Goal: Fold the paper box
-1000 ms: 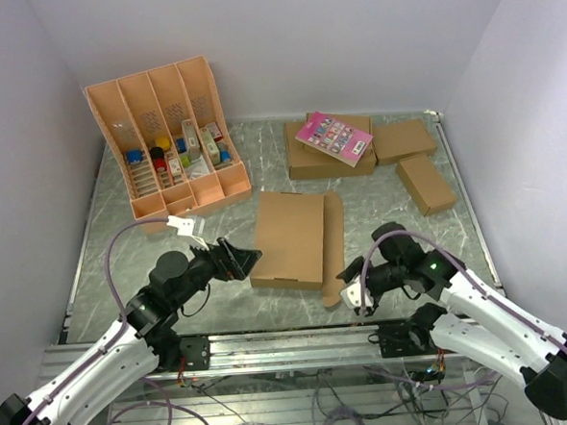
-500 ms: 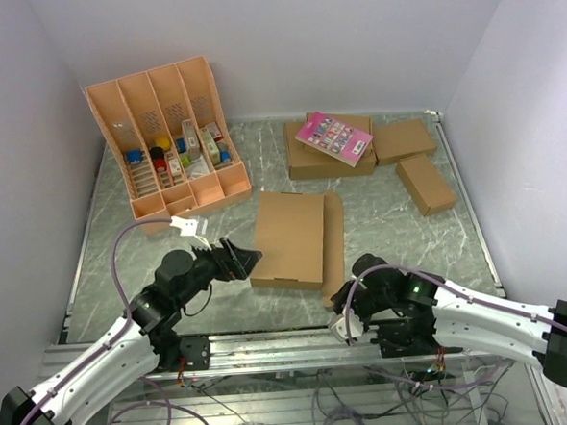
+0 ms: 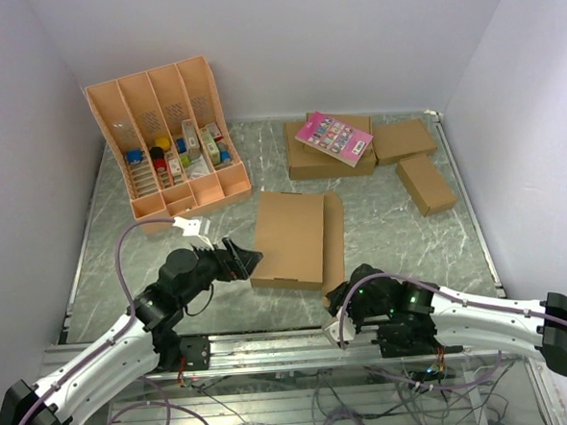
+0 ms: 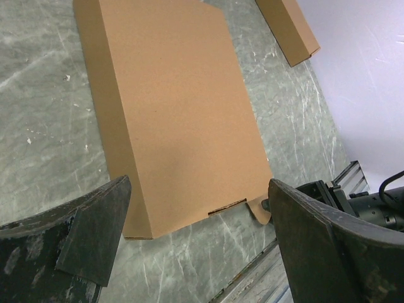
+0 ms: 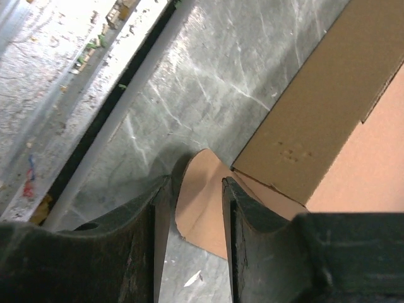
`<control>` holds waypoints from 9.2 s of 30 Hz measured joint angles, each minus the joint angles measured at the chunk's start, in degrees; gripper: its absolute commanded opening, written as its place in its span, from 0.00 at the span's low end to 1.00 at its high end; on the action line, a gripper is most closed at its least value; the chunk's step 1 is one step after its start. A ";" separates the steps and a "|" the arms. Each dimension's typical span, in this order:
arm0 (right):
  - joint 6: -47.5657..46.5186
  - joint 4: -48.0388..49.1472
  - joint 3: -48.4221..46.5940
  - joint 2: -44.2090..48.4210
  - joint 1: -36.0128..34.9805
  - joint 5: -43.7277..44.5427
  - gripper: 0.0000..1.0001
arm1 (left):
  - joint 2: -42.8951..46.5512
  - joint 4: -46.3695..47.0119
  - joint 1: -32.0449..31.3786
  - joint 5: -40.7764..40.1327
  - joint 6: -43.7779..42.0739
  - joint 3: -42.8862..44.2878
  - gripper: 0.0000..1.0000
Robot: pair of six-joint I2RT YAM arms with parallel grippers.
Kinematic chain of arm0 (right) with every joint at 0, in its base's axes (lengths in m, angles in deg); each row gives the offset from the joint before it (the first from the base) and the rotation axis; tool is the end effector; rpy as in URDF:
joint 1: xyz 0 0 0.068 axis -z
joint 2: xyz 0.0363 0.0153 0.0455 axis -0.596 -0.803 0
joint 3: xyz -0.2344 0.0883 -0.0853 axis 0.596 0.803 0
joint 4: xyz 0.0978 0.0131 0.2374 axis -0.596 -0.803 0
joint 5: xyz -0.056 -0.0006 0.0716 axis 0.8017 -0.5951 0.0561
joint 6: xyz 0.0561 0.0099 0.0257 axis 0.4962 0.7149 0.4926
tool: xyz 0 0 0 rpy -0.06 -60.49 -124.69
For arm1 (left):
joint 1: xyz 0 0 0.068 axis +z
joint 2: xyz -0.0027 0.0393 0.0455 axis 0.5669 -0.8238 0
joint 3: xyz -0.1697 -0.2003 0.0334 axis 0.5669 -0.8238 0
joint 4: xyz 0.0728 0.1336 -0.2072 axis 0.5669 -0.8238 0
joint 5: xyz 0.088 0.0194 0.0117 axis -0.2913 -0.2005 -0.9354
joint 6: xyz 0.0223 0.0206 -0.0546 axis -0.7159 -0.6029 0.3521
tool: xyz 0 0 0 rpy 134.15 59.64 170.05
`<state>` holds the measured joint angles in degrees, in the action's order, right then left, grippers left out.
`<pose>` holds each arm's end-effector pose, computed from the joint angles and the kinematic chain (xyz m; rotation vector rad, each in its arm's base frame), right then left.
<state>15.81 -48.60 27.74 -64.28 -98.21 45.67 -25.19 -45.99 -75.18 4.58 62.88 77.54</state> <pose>0.0627 0.1419 0.1261 -2.2167 0.8538 0.2353 0.1291 -0.1102 0.2023 -0.0321 1.9410 -0.9878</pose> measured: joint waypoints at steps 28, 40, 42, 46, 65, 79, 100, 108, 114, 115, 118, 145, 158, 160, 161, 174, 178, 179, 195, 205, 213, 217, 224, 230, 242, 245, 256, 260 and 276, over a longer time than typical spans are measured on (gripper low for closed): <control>12.90 4.20 -0.55 -1.81 1.90 5.55 0.15 | -15.17 7.26 0.00 0.48 -1.14 -0.79 0.92; 15.37 3.32 -4.96 -6.93 11.65 0.31 0.15 | -21.18 6.95 0.00 0.90 -3.23 3.10 0.90; 15.43 2.86 -5.75 -7.69 12.96 -1.01 0.16 | -22.08 6.88 0.00 0.90 -3.72 3.56 0.89; 15.56 1.64 -6.88 -8.15 13.99 -3.13 0.17 | -24.81 6.99 0.00 0.92 -4.37 4.15 0.85; 16.31 -0.26 -7.78 -8.83 17.49 -7.67 0.07 | -31.15 6.75 0.00 1.51 -6.27 5.95 0.78; 19.12 -0.31 -9.99 -13.29 22.29 -11.19 0.06 | -34.77 7.19 0.00 1.86 -6.97 8.35 0.68; 24.13 -2.32 -15.93 -20.76 25.33 -14.03 0.00 | -37.94 8.57 0.00 1.99 -7.85 10.10 0.64; 24.13 -2.91 -16.15 -20.98 26.64 -15.13 0.00 | -37.92 8.55 0.02 1.97 -8.00 10.10 0.63; 23.96 -2.95 -16.11 -20.96 27.56 -16.00 0.00 | -37.92 8.57 0.07 1.99 -8.00 10.10 0.63; 23.96 -2.95 -16.11 -20.96 27.67 -16.11 0.00 | -37.92 8.57 0.07 1.99 -8.00 10.10 0.63; 23.96 -2.84 -15.91 -20.96 28.06 -16.59 0.00 | -37.92 8.57 0.11 2.03 -8.00 10.10 0.63; 25.99 -2.21 -16.37 -23.04 30.08 -18.51 0.00 | -38.51 9.40 0.72 3.26 -8.85 10.14 0.61; 25.35 -6.27 -20.09 -25.51 29.99 -18.49 0.00 | -39.30 9.81 0.85 3.52 -9.22 10.62 0.60; 24.76 -6.80 -20.44 -25.51 29.62 -18.43 0.00 | -39.50 9.92 0.87 3.58 -9.25 10.69 0.60; 24.46 -6.99 -20.61 -25.51 29.40 -18.36 0.00 | -39.54 9.99 0.87 3.65 -9.25 10.71 0.60; 23.82 -11.47 -25.09 -28.55 26.38 -15.87 0.00 | -40.61 10.23 1.09 4.70 -9.84 11.43 0.59; 24.46 -13.38 -27.30 -30.12 25.77 -15.54 0.00 | -41.13 10.49 1.14 4.90 -9.99 11.78 0.59; 24.63 -13.79 -27.85 -30.51 25.53 -15.39 0.00 | -41.27 10.49 1.14 4.92 -10.01 11.89 0.59; 25.27 -22.64 -35.10 -35.78 24.24 -15.15 0.20 | -39.43 6.75 1.31 3.74 -10.80 12.48 0.74; 24.33 -24.39 -35.28 -34.18 24.85 -15.89 0.40 | -31.41 -3.10 1.31 1.66 -11.06 12.50 0.75; 21.29 -31.32 -40.94 -32.33 30.71 -19.19 0.34 | -20.39 -9.68 1.31 1.64 -9.75 12.57 0.50; 24.55 -31.30 -46.95 -33.05 35.93 -20.87 0.06 | -14.32 -11.43 1.31 3.61 -7.82 12.33 0.20; 36.81 -16.76 -55.12 -40.74 43.85 -18.38 0.00 | -8.92 -13.16 1.31 9.57 -3.15 8.66 0.07; 38.93 -7.10 -61.99 -53.18 44.78 -12.57 0.00 | -12.02 -12.00 0.59 12.46 0.26 3.34 0.07; 33.99 -5.29 -71.87 -68.57 44.39 -8.70 0.00 | -29.77 -1.49 -0.35 12.81 1.88 2.19 0.10; 31.87 -6.78 -73.75 -70.55 44.30 -9.49 0.00 | -32.22 -0.46 -0.35 12.70 1.70 3.34 0.10; 25.53 -10.95 -74.34 -72.59 43.08 -13.09 0.00 | -32.76 -2.58 -0.35 8.74 0.50 6.97 0.18; 24.24 -11.91 -72.00 -70.53 43.21 -13.29 0.00 | -32.89 -6.01 -0.24 6.34 -0.70 8.55 0.19; 22.34 -14.88 -49.72 -48.09 43.45 -11.50 0.00 | -42.10 -16.04 2.89 -2.05 -9.22 19.32 0.26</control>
<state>38.15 -63.48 -21.99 -112.36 -54.76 34.17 -67.29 -62.04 -72.29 2.53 53.65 96.86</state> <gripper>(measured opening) 0.003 0.250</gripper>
